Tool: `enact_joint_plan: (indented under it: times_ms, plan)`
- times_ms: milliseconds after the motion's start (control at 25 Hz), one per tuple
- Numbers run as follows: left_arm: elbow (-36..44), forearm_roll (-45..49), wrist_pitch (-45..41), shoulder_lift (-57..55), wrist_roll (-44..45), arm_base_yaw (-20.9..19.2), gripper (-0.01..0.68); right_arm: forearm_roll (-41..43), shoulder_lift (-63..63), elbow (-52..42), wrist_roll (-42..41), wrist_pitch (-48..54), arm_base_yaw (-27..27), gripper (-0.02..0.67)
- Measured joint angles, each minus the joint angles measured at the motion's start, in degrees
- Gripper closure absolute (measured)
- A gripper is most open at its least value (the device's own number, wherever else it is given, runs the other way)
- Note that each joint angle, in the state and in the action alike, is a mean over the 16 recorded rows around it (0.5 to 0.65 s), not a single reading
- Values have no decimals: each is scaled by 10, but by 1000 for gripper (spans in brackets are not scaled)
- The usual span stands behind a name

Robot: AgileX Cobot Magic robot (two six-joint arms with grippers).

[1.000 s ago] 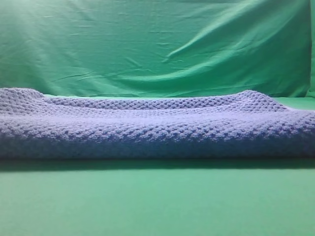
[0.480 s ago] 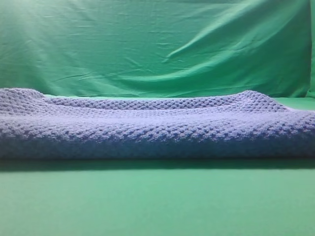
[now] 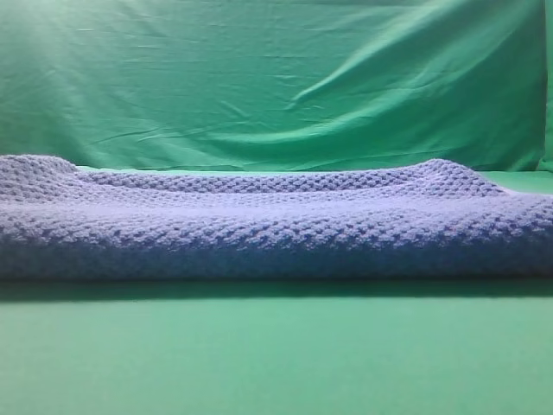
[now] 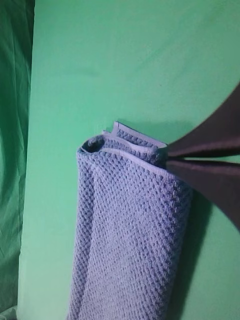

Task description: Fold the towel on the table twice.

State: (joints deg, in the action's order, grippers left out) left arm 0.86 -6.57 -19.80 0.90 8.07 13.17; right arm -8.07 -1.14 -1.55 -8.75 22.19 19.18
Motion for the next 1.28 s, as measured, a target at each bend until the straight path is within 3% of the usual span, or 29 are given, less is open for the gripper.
enact_joint_plan:
  times_ms: [360,600,1000,1280]
  plan:
    - [0,0,-1,0,10,-3,673,0,0,0,1,1,0,649]
    - [0,0,-1,0,11,-28,673,0,0,0,1,1,-11,649]
    - [0,0,-1,0,12,-80,673,0,0,0,1,1,-95,649]
    - [0,0,-1,0,12,-88,673,0,0,0,1,1,-146,649]
